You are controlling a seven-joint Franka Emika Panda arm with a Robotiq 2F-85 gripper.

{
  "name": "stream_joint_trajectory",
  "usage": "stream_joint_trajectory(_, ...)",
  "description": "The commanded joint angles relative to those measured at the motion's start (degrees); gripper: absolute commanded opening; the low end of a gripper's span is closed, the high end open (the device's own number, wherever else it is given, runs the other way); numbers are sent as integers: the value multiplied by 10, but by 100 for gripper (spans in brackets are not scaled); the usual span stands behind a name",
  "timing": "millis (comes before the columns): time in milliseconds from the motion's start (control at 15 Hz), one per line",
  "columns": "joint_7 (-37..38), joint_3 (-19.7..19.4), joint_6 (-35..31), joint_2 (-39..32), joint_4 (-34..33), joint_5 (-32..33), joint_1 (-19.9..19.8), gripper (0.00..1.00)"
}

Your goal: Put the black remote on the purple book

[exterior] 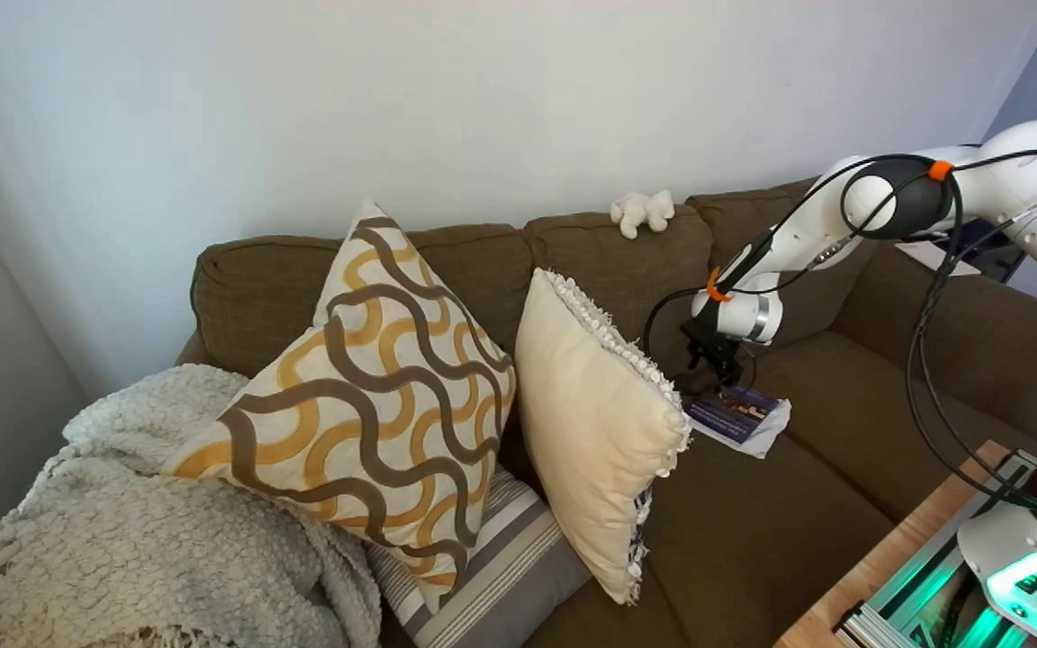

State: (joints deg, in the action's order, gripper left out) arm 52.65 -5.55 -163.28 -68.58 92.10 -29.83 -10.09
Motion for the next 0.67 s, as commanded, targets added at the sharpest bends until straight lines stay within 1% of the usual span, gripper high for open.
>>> stream_joint_trajectory(0, 25, 19, -44, -51, -57, -16, -12, 100)
stream_joint_trajectory(200, 43, 25, -52, -79, -95, -11, -13, 100)
stream_joint_trajectory(400, 56, 28, -38, -102, -131, -6, -12, 100)
stream_joint_trajectory(600, 65, 29, -27, -117, -153, -3, -12, 100)
